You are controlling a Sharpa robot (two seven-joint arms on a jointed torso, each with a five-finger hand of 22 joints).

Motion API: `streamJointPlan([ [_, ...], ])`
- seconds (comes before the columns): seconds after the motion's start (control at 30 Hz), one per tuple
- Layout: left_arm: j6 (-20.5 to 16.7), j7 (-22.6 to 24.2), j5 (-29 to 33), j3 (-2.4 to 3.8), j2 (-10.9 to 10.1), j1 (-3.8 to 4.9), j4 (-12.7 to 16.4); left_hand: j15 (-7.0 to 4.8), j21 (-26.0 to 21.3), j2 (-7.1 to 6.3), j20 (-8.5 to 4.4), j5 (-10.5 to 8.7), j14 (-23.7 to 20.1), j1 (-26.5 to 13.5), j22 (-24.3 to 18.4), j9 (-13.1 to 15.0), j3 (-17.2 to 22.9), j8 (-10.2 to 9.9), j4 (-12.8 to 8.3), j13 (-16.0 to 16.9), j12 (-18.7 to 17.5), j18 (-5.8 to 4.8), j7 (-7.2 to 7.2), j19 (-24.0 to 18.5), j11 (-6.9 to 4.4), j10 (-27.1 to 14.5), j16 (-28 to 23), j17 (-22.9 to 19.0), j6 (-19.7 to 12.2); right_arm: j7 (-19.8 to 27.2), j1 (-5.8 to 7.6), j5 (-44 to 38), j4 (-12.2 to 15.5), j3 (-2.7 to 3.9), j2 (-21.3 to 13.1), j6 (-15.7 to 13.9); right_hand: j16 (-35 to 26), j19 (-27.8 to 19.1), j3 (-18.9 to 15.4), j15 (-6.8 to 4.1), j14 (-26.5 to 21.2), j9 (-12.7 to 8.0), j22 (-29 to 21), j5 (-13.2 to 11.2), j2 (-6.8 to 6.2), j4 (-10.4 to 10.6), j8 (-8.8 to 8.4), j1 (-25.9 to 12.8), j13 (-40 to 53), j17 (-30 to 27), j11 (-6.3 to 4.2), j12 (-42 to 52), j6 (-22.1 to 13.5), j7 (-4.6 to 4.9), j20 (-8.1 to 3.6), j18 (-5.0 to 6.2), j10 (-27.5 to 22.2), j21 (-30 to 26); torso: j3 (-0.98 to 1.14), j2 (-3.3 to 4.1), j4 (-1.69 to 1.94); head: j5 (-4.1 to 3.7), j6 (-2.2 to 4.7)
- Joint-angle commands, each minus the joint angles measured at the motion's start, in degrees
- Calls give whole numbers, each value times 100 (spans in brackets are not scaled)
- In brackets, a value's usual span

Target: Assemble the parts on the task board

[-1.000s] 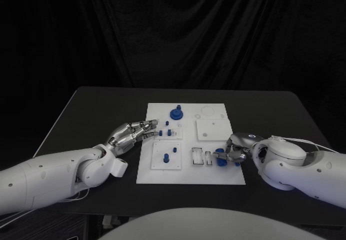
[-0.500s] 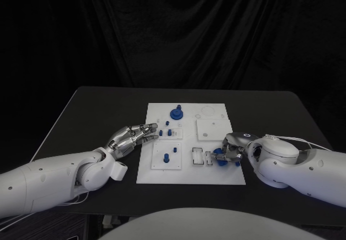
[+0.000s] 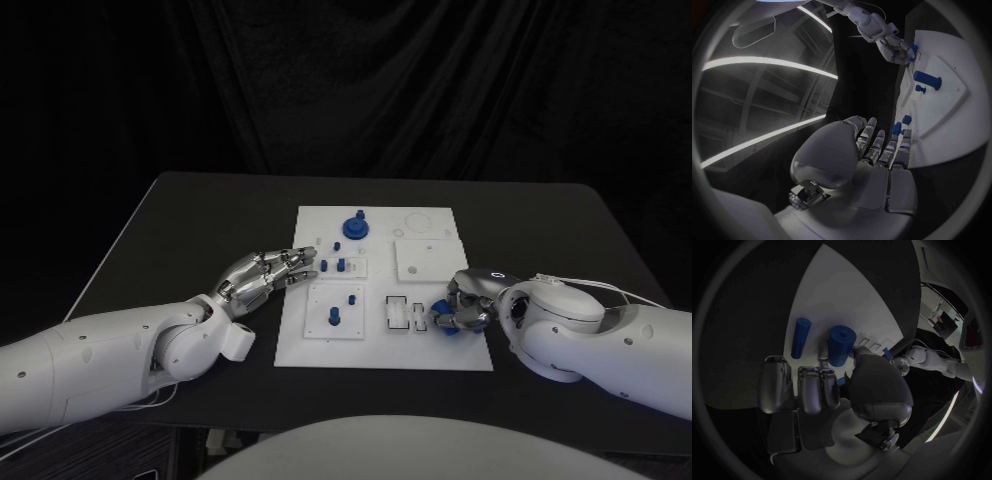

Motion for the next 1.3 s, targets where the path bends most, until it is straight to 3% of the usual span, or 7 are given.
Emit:
streamJointPlan([
  [0.03, 36, 452, 28, 4, -5, -11, 24, 30, -6, 0, 2, 25, -1, -19, 10, 7, 31, 29, 7, 1, -10, -6, 33, 3, 51, -8, 24, 8, 8, 170, -31, 398, 66, -12, -50, -595, 25, 100, 195, -44, 533, 127, 1114, 273, -3, -115, 109, 72, 1509, 1248, -59, 15, -338, -291, -51, 33, 601, 21, -4, -1, 7, 11, -1],
  [0.17, 26, 450, 28, 4, -16, -12, 27, 30, -4, -2, 2, 25, 4, -20, 14, 8, 35, 31, 6, 2, -1, -5, 34, 7, 52, -4, 30, 9, 15, 337, -29, 834, 205, -3, -129, -1017, 71, 132, 369, -64, 550, 223, 1134, 849, -55, -104, 215, 1, 1509, 1302, -77, 15, -392, -307, -73, 17, 601, 95, 0, 0, -1, 21, -1],
  [0.27, 24, 445, 28, 4, -15, -12, 23, 30, -4, -2, 2, 25, 4, -20, 14, 8, 35, 31, 6, 2, -1, -5, 34, 7, 52, -4, 30, 9, 15, 408, -28, 993, 286, 2, -147, -1120, 134, 165, 411, -68, 570, 252, 1158, 885, -54, -93, 257, -117, 1509, 1376, -83, 15, -381, -308, -78, -1, 601, 175, 1, 3, -3, 11, -1],
  [0.33, 24, 441, 28, 4, -10, -12, 22, 30, -4, -2, 2, 25, 4, -20, 14, 8, 35, 31, 6, 2, -1, -5, 34, 7, 52, -4, 30, 9, 15, 420, -28, 1050, 321, 3, -140, -1101, 149, 182, 341, -68, 575, 271, 1168, 211, -12, -97, 293, -471, 1509, 1392, -87, 15, -335, -320, -79, -10, 601, 216, 1, 5, -5, 8, -1],
  [0.43, 27, 439, 28, 4, -2, -12, 18, 30, -3, -4, 2, 25, 6, -21, 19, 9, 39, 33, 5, 3, 4, -5, 35, 12, 53, -1, 32, 9, 22, 410, -28, 1094, 344, 3, -107, -1028, 144, 179, 332, -73, 573, 280, 1166, -135, 5, -90, 306, -613, 1509, 1387, -91, 15, -318, -326, -83, -7, 601, 213, 2, 9, -1, -3, -1],
  [1.0, 51, 422, 28, 4, 29, -12, -14, 29, -1, -6, 2, 25, 5, -24, 17, 9, 47, 34, 4, 3, 5, -5, 37, 14, 57, 1, 30, 9, 20, 342, -40, 1145, 132, 0, 241, -831, 83, 143, 313, -69, 555, 300, 1141, -1279, 166, -81, 310, -1014, 1509, 1317, -85, 15, -300, -319, -80, 10, 601, 144, -7, 1, -3, -4, -1],
  [1.3, 68, 418, 28, 4, 58, -13, -49, 29, -1, -6, 2, 25, 5, -24, 17, 9, 47, 34, 4, 3, 5, -5, 37, 14, 57, 1, 30, 9, 20, 401, -50, 1146, 98, 1, 376, -900, 51, 114, 311, -63, 545, 302, 1120, -1477, 219, -77, 305, -1062, 1509, 1280, -78, 15, -300, -313, -74, 26, 601, 75, -10, -3, 14, -23, -1],
])
